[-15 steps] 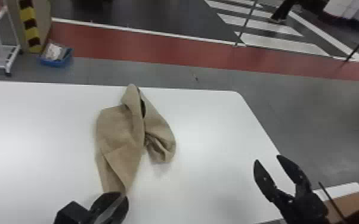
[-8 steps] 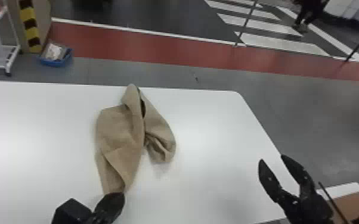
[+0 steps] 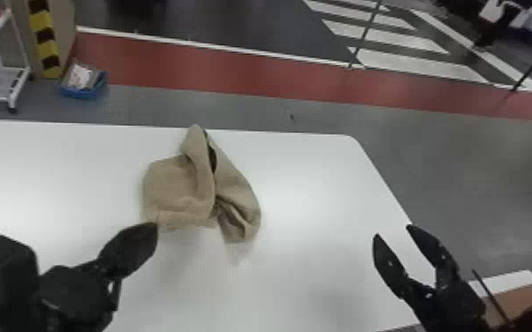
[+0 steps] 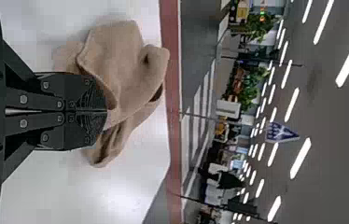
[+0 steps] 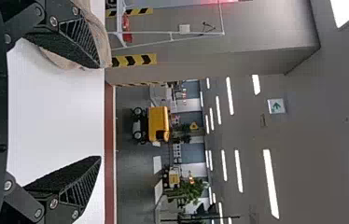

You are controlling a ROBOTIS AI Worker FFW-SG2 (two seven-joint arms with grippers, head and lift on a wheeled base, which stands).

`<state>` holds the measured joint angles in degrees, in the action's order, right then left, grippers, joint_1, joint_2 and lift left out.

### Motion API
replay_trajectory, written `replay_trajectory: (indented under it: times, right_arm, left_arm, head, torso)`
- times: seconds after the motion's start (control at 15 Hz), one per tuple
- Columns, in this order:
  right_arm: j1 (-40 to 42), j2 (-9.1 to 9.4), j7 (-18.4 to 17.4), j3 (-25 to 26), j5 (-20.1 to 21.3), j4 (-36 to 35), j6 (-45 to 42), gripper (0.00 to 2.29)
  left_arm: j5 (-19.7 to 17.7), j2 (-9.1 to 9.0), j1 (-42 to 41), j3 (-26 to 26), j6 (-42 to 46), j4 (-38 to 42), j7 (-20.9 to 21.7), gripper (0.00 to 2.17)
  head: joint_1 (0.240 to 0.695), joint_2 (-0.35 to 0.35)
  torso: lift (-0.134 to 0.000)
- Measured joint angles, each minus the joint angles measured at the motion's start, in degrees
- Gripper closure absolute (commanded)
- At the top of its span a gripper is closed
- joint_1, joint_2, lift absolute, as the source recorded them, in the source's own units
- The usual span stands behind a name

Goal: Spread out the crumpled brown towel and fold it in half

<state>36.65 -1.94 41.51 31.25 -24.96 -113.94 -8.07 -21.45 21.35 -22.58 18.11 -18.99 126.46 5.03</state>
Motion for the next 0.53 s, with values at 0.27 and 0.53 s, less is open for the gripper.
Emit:
replay_trajectory:
  times: [0.27, 0.53]
  right_arm:
    - [-2.29, -0.7, 0.47, -1.62, 6.47, 1.0, 4.39, 0.23]
    - [-5.54, -0.55, -5.85, -9.23, 15.31, 1.23, 7.1, 0.29]
  left_arm:
    - [-6.46, 0.01, -0.53, -9.74, 1.42, 1.36, -2.17, 1.35]
    - [-6.84, -0.43, -0.31, -12.53, 4.29, -2.47, -2.32, 1.35]
  head:
    - [0.695, -0.319]
    - [0.695, -0.218]
  torso:
    - [-0.123]
    - [-0.123]
